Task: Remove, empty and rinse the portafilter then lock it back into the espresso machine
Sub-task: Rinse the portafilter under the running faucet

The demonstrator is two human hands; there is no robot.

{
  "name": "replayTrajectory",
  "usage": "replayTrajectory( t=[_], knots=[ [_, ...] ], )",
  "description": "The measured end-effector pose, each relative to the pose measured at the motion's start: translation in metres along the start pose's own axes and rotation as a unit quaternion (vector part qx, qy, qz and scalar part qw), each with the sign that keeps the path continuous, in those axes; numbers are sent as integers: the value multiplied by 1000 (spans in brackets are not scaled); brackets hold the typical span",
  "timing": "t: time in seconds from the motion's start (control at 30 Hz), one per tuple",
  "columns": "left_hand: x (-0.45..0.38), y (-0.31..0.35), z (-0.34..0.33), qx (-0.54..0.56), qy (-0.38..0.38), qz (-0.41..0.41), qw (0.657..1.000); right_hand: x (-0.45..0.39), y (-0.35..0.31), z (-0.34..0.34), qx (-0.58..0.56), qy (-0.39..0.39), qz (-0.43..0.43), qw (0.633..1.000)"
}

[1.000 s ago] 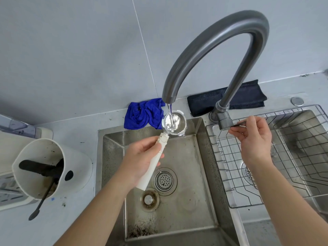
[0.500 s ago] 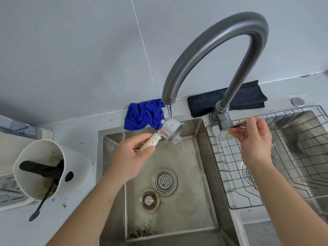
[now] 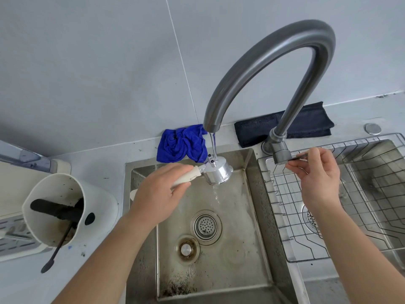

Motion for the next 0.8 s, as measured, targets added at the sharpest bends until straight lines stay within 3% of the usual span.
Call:
replayTrajectory(
  t=[0.43,0.8],
  knots=[
    [-14,19,-12,-39,7,-86,996,2,-1,0,5,4,-4,1000],
    [-28,25,-24,8,4,-37,999,3,-3,0,8,4,1,1000]
  ],
)
Point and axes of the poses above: each hand's wrist, its own x-axis away from the middle knuckle, its own z-axis out of the back of the hand, y = z × x, the point moved 8 cm from there along -x, towards the middle knuckle, and after that the axes turned 14 degrees about y, right-handed, at the moved point
